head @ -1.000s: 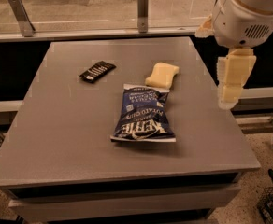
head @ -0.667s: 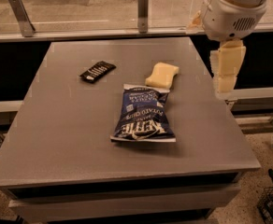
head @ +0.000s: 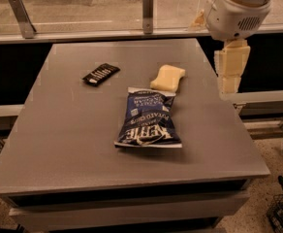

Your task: Pick sponge

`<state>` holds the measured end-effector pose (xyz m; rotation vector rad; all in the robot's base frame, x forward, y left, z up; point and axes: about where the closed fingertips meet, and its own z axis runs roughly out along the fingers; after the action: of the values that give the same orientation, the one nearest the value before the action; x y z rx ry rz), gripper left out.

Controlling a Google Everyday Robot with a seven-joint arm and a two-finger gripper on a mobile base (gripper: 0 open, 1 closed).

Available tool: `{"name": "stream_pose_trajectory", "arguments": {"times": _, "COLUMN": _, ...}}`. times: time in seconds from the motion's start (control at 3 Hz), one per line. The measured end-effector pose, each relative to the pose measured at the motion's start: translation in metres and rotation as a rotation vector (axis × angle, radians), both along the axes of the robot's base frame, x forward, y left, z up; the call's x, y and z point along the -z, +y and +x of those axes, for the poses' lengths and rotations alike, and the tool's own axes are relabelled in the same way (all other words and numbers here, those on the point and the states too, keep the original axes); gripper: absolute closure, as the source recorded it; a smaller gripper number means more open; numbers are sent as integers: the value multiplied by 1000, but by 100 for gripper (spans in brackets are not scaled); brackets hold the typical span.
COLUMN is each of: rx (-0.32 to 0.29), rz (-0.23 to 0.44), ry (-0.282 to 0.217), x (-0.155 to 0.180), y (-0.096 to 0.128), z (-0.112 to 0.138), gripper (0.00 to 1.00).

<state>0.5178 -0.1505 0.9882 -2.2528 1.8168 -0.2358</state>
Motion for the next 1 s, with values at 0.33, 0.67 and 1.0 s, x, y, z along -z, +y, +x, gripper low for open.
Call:
{"name": "stream_pose_trajectory", "arguments": {"times": 0.33, "rx": -119, "rz": 0, "ry": 6, "x": 0, "y": 15, "z": 12, "gripper": 0}}
{"name": "stream_pose_trajectory", "arguments": {"times": 0.67, "rx": -292, "rz": -45, "ry": -21, "x": 4, "y": 35, "z": 23, "gripper": 0}}
{"name": "stream_pose_trajectory", "arguments": {"times": 1.0, "rx": -449, "rz": -37, "ry": -33, "x": 11, "y": 59, "z": 34, "gripper": 0}}
